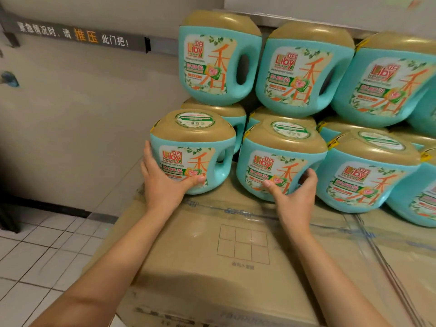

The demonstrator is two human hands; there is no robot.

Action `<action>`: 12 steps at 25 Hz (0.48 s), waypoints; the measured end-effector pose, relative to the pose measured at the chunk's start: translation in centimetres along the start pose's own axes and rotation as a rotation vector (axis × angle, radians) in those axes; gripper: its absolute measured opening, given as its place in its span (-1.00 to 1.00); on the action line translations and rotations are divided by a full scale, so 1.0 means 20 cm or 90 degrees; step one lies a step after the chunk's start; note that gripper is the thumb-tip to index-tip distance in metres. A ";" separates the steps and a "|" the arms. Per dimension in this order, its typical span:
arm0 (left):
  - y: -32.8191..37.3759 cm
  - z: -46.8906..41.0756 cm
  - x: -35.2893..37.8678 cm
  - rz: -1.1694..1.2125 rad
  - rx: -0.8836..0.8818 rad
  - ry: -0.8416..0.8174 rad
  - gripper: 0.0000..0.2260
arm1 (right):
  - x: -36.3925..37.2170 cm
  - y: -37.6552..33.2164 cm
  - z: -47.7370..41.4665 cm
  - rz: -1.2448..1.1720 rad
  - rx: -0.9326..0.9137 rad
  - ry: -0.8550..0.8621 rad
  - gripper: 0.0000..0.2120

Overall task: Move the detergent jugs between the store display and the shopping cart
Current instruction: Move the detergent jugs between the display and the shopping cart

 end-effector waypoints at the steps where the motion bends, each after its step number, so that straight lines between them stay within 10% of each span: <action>1: -0.01 -0.01 0.02 0.018 -0.002 0.008 0.24 | 0.00 0.01 0.00 -0.004 0.000 0.006 -0.15; 12: -0.10 -0.06 0.10 0.114 -0.031 -0.041 0.17 | 0.01 0.03 0.02 -0.010 -0.011 0.017 -0.18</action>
Point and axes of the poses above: each hand's wrist, its own z-axis away from the middle knuckle, its own x-axis out of the palm, y = z × x, the point moved 9 cm from there along -z, towards the middle knuckle, and after that the axes turned 11 degrees about -x, right-handed, at the moved point
